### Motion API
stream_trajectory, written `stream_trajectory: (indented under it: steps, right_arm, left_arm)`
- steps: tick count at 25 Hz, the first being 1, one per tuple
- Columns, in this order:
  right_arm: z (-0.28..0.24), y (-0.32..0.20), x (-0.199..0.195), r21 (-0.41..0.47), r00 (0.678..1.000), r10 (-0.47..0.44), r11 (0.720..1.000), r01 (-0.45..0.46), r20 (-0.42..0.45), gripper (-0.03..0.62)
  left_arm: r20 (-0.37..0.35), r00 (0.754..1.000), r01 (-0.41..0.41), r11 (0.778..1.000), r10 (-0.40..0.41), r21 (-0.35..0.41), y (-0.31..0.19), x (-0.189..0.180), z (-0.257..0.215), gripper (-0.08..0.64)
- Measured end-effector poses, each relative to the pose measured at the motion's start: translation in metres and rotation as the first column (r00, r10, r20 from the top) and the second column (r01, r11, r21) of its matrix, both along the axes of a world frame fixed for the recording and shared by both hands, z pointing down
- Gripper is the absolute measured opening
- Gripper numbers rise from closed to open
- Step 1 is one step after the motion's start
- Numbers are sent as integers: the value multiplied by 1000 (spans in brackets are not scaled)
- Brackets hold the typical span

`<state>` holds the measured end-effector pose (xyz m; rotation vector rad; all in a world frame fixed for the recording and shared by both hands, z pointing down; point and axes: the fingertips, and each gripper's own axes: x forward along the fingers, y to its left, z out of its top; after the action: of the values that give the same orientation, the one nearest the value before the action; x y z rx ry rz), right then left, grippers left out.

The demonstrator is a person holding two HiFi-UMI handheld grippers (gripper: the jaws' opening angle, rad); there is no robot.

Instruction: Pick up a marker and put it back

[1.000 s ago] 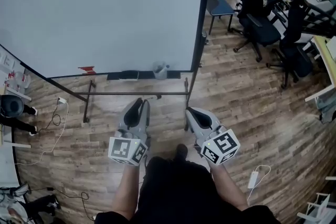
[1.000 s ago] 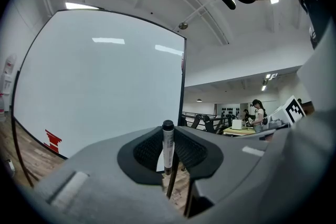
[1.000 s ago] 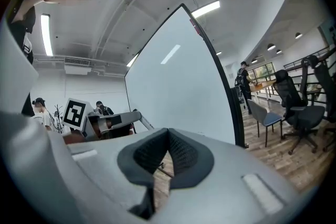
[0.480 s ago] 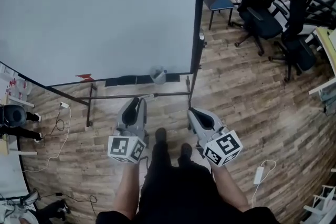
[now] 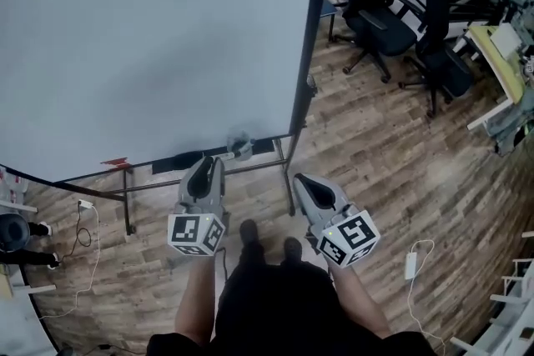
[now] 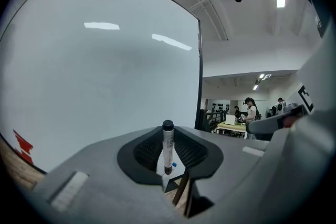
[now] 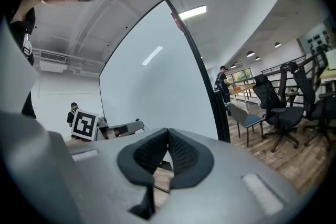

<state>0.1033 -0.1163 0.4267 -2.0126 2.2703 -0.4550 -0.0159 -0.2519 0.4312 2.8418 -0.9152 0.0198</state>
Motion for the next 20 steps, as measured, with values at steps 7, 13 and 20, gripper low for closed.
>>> stream_trajectory:
  steps: [7,13,20]
  right_arm:
    - [6,-34,-18,-37,998,66,997,-67,-25,2]
    - [13,-45,-20,-67,989,140,988,-142,-36,2]
    - [16,-52,-23,-82,976,214,973,-217,-38,2]
  left_arm:
    - [30,995,-92,994,94,-60,-44,13,39,77]
    - [47,986,-156,981,162,-113,-63,27,69,77]
    - [70,970,-220,965,231,-145,-75,36,90,78]
